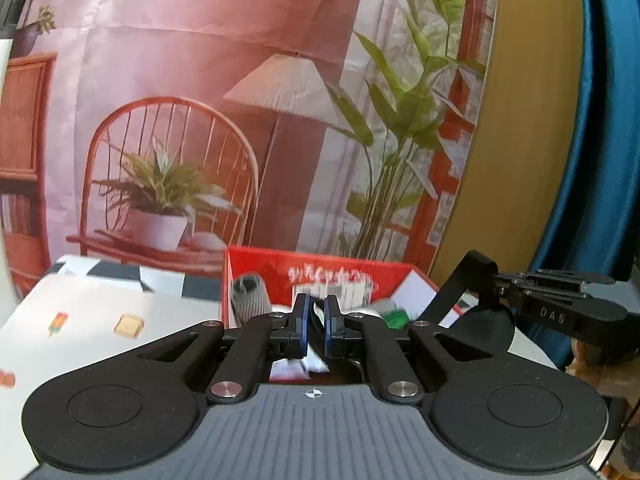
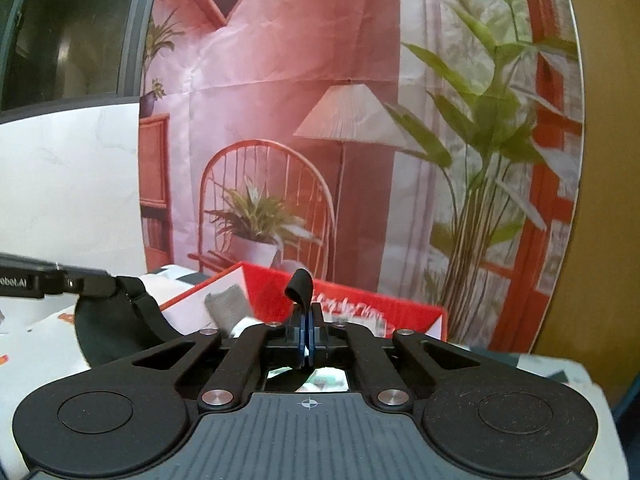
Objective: Organize soft objects
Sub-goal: 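Lift the black eye mask with both tools and carry it over the box, then open both tools to drop the black eye mask into the box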
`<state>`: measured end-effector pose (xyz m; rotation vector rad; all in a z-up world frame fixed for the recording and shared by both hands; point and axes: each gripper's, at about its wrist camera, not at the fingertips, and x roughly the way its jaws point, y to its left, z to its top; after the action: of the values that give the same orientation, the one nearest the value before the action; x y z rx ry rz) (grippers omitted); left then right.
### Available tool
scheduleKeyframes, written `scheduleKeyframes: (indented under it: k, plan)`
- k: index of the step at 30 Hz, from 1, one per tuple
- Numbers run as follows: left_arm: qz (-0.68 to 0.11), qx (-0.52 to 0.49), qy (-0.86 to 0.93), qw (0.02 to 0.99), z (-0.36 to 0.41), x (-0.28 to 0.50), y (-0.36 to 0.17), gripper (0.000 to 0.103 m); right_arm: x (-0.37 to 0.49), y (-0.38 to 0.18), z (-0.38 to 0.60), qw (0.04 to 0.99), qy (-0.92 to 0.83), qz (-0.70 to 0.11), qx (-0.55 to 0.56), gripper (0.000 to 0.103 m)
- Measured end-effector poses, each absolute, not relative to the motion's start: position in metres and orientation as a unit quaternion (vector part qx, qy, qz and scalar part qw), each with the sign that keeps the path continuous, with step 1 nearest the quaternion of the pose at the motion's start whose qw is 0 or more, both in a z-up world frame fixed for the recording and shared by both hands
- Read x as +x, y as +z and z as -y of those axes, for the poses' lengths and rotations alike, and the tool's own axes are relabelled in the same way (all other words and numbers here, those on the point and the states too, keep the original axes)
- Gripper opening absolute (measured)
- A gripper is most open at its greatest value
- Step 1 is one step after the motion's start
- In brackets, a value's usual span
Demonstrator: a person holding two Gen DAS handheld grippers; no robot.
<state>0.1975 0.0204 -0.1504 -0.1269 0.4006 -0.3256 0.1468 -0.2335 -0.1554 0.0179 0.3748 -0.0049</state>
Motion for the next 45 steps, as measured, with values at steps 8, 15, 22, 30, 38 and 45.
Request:
scheduleKeyframes:
  k: [8, 15, 22, 30, 38, 45]
  plan:
    - [-0.182, -0.058, -0.145, 0.971, -0.013, 0.236, -0.137, 0.007, 0.183, -0.149, 0.243, 0.983, -0.018, -0.183, -0.010, 0.002]
    - [-0.189, -0.042, -0.143, 0.970, -0.006, 0.263, -0.142, 0.007, 0.213, -0.154, 0.258, 0.980, -0.038, -0.192, -0.027, 0.002]
    - [-0.240, -0.039, -0.145, 0.959, -0.006, 0.280, -0.175, 0.007, 0.230, -0.202, 0.269, 0.962, -0.034, -0.270, -0.010, 0.002]
    - [-0.261, -0.034, -0.146, 0.954, -0.006, 0.289, -0.184, 0.008, 0.235, -0.239, 0.265, 0.946, -0.029, -0.324, 0.003, 0.003]
    - [-0.269, -0.029, -0.125, 0.955, -0.005, 0.287, -0.180, 0.081, 0.233, -0.235, 0.259, 0.944, -0.028, -0.328, 0.002, 0.031]
    - [-0.253, -0.017, -0.112, 0.961, -0.003, 0.272, -0.162, 0.103, 0.219, -0.217, 0.257, 0.949, -0.031, -0.313, 0.025, 0.080]
